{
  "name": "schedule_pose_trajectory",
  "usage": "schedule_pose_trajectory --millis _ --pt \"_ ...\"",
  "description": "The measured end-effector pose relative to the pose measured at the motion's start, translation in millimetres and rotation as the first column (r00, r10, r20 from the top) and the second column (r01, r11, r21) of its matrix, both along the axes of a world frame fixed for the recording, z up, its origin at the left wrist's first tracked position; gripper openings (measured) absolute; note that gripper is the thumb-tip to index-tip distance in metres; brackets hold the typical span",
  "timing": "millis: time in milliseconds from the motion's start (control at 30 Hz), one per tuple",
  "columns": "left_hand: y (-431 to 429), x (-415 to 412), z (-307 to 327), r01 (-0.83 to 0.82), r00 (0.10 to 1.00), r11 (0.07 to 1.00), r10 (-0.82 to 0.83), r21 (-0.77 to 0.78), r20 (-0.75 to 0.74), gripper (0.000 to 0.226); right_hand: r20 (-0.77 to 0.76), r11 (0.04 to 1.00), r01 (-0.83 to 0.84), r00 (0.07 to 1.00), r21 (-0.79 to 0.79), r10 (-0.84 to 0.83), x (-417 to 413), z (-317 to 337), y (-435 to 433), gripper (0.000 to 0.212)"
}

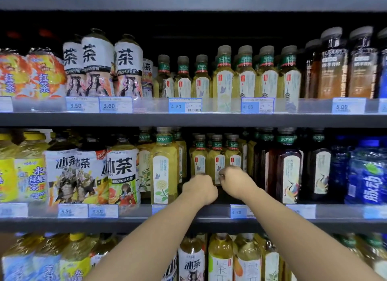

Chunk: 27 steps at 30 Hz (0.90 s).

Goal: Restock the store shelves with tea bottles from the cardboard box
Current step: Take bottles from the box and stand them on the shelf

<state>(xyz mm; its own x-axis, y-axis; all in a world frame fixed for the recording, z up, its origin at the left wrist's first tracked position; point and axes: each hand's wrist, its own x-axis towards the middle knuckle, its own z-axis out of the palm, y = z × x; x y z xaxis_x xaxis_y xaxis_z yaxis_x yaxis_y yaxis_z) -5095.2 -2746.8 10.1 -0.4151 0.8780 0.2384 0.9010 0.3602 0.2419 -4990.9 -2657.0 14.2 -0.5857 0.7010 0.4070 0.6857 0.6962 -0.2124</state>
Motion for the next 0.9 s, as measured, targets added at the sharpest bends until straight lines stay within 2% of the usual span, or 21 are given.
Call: schedule_pose_trajectory --millis 100,167,233,333,367,433,533,667,733,900 --pt "-39.8 19.0 -6.1 0.029 0.999 0.974 -0.026 0.225 -0.02 0.024 -0.118 0.994 -0.042 0.992 0.1 0.054 25.7 -6.5 -41.4 0.02" --pt "-66.5 29.5 -16.9 0.073 0.995 0.931 -0.043 0.358 -0.09 0.018 -0.183 0.984 -0.061 0.979 0.167 0.092 42.3 -17.2 -70.5 0.021" --pt "-95.8 39.1 -32.1 0.168 0.972 0.887 -0.075 0.43 -0.225 0.016 -0.234 0.981 -0.06 0.967 0.183 0.103 59.3 -32.9 -102.0 0.022" --pt "-136.5 51.2 -66.4 0.319 0.887 0.829 -0.091 0.459 -0.453 0.017 -0.261 0.982 -0.049 0.961 0.18 0.096 80.6 -71.2 -142.4 0.023" --pt "-148.3 55.4 -82.4 0.341 0.88 0.831 -0.117 0.441 -0.46 0.02 -0.264 0.986 -0.044 0.961 0.161 0.086 86.8 -87.8 -154.4 0.022" --pt "-168.3 61.9 -123.6 0.328 0.914 0.873 -0.197 0.36 -0.354 0.023 -0.234 0.994 -0.052 0.969 0.095 0.073 100.1 -126.2 -177.7 0.02" --pt "-197.7 70.0 -205.7 0.282 0.944 0.931 -0.226 0.232 -0.239 0.017 -0.127 0.995 -0.093 0.988 -0.024 0.089 118.6 -204.3 -208.6 0.018" --pt "-237.5 84.4 -326.2 0.229 0.955 0.972 -0.233 -0.044 -0.184 0.019 0.044 0.984 -0.113 0.992 -0.139 0.12 141.7 -332.6 -243.4 0.016" --pt "-255.6 90.9 -388.8 0.198 0.964 0.965 -0.223 -0.173 -0.143 0.03 0.154 0.971 -0.099 0.979 -0.218 0.135 150.9 -392.8 -261.9 0.016" --pt "-293.4 100.7 -495.9 0.112 0.986 0.885 -0.154 -0.451 -0.057 0.054 0.413 0.929 -0.016 0.893 -0.37 0.18 154.7 -508.6 -294.8 0.037"
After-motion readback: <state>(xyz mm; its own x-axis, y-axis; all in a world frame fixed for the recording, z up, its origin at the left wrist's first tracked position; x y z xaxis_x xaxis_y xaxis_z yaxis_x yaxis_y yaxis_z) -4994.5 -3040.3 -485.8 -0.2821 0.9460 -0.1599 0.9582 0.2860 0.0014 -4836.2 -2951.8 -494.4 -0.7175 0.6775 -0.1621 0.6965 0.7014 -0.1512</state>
